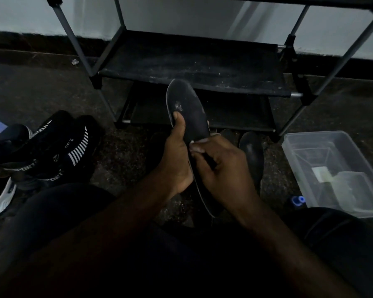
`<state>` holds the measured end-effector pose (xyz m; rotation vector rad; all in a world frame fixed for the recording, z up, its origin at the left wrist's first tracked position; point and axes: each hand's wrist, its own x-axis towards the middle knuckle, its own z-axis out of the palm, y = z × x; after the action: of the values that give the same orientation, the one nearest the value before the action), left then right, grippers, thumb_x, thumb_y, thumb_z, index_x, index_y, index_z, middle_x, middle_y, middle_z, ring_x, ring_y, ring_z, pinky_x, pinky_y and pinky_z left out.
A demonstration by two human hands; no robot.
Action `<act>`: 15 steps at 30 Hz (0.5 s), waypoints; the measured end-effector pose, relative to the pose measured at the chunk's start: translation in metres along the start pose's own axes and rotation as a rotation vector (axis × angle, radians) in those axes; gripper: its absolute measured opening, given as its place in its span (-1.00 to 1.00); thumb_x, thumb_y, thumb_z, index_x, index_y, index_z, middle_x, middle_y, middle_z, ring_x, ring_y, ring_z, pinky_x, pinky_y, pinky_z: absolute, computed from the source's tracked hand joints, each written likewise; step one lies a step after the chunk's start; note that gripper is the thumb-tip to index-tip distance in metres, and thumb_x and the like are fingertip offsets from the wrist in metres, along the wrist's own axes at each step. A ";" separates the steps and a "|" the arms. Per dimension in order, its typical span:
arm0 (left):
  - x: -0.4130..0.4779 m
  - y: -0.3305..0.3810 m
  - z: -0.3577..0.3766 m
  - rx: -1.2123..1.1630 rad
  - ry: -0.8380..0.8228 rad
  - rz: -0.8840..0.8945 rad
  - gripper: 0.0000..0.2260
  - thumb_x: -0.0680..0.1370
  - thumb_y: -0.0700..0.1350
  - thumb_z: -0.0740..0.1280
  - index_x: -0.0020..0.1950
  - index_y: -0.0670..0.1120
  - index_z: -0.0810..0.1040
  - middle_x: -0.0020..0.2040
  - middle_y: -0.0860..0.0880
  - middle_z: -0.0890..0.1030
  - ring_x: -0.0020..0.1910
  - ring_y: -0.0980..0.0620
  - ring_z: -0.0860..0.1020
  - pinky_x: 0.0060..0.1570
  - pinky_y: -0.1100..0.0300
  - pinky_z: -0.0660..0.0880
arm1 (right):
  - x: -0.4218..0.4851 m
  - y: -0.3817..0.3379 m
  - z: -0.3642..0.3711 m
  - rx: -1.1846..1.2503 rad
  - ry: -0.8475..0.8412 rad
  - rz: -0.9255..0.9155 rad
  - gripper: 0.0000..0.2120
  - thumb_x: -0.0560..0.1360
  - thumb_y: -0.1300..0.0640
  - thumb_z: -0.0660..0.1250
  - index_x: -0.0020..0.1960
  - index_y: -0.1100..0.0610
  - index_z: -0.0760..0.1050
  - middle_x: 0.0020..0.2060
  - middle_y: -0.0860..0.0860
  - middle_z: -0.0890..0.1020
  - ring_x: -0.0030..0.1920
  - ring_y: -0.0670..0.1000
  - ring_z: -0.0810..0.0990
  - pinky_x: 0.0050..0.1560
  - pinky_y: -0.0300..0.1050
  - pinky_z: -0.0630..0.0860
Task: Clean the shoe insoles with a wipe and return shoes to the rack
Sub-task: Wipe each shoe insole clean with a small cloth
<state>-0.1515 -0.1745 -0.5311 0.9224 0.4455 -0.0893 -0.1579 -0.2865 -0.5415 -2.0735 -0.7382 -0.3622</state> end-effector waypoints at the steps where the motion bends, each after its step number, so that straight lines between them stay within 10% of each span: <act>1: 0.000 0.001 0.000 0.001 0.001 0.005 -0.32 0.57 0.33 0.04 0.25 -0.24 0.53 0.09 -0.21 0.65 0.11 -0.12 0.63 0.18 0.05 0.53 | 0.001 0.002 0.000 -0.012 -0.006 -0.007 -0.87 0.48 0.31 0.38 0.00 0.22 0.66 -0.08 0.07 0.67 -0.04 0.01 0.63 0.03 -0.13 0.55; 15: 0.001 -0.002 0.005 -0.002 -0.137 0.002 -0.37 0.60 0.29 -0.02 0.29 -0.19 0.50 0.02 -0.11 0.64 0.06 -0.02 0.61 0.15 0.11 0.50 | 0.013 0.027 -0.004 -0.127 0.086 0.096 -0.89 0.49 0.30 0.39 -0.02 0.19 0.66 -0.12 0.07 0.66 -0.08 0.03 0.63 -0.02 -0.03 0.56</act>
<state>-0.1490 -0.1794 -0.5305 0.9089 0.3181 -0.1493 -0.1308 -0.2966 -0.5508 -2.1888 -0.5749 -0.4510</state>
